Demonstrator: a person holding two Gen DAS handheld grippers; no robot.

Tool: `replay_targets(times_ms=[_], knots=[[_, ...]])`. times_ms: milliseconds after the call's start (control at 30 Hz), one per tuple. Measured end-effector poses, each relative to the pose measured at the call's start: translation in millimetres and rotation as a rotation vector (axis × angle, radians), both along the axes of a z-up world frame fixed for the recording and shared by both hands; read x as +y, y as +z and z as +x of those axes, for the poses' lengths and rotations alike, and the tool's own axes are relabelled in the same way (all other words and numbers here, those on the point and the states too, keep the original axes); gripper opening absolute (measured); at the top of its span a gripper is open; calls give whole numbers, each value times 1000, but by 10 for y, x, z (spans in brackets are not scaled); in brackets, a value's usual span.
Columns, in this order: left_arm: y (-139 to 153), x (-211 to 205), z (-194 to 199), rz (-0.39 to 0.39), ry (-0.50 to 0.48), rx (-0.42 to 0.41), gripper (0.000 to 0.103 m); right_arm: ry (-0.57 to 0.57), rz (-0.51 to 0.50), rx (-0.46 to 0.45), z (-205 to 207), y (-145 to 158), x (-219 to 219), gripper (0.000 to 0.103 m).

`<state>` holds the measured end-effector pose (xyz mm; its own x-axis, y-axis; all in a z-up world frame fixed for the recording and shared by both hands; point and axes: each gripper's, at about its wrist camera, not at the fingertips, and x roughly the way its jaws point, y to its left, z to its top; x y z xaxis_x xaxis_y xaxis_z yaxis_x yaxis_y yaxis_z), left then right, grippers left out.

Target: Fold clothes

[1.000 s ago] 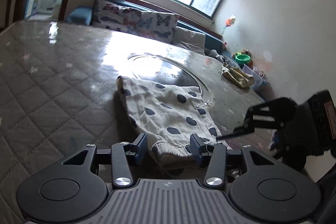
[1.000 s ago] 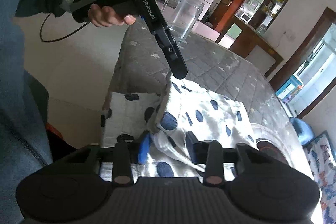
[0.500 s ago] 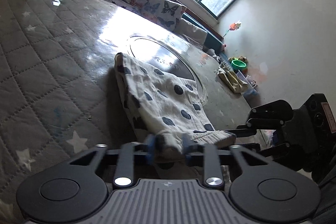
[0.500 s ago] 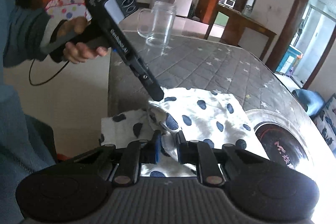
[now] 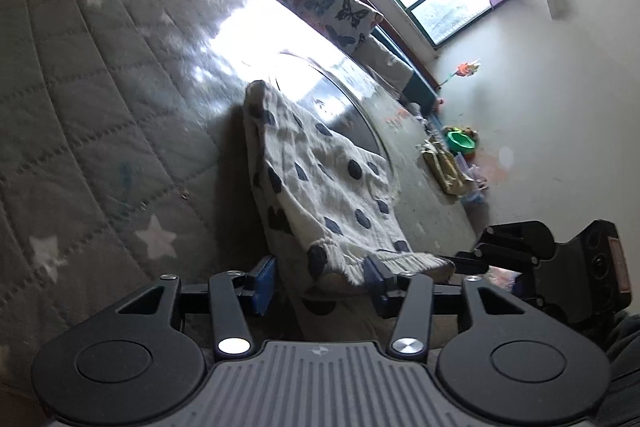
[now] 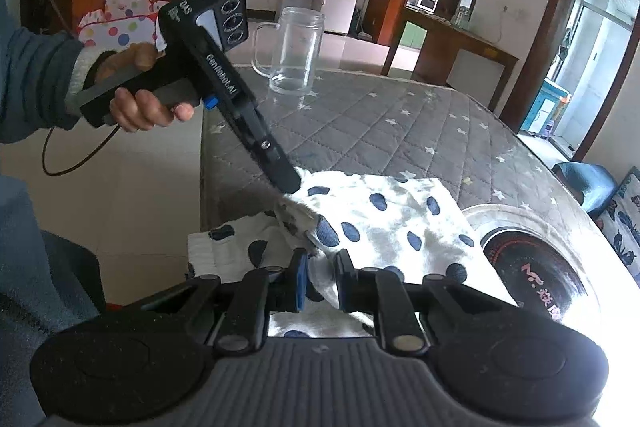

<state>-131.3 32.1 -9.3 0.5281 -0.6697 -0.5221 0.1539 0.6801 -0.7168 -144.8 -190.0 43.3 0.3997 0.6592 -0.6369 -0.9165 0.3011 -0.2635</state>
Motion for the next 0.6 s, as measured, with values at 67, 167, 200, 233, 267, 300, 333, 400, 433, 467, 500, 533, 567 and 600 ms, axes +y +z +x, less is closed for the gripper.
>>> replay_targets(times_ms=[67, 167, 200, 233, 267, 300, 333, 400, 433, 467, 500, 533, 567, 600], knots=[[-35, 10, 34, -23, 2, 20, 24, -6, 5, 0, 10, 24, 6, 13], [-21, 70, 118, -56, 30, 19, 17, -12, 9, -10, 11, 72, 1, 13], [19, 75, 108, -57, 34, 7, 16, -12, 11, -11, 8, 89, -3, 13], [58, 81, 97, -57, 37, -4, 16, -12, 12, -14, 1, 108, -10, 13], [98, 86, 87, -58, 41, -15, 15, -12, 14, -16, -6, 128, -16, 13], [140, 81, 62, -62, 41, -24, 15, -13, 16, -19, -13, 148, -22, 13], [182, 75, 35, -67, 41, -33, 15, -12, 18, -21, -26, 171, -33, 13], [267, 62, -18, -78, 41, -50, 13, -10, 23, -25, -67, 231, -72, 13], [309, 56, -45, -83, 41, -59, 13, -7, 23, -25, -97, 253, -94, 13], [344, 40, -87, -83, 36, -69, 13, -2, 18, -23, -141, 263, -119, 13], [395, 21, -126, -85, 29, -76, 12, 4, 13, -21, -185, 274, -144, 13], [415, -4, -168, -90, 20, -78, 11, 10, 8, -19, -229, 284, -168, 13], [431, -28, -210, -95, 12, -80, 11, 15, 3, -17, -273, 294, -193, 13], [446, -53, -252, -100, 3, -82, 11, 21, -2, -15, -317, 305, -218, 13]])
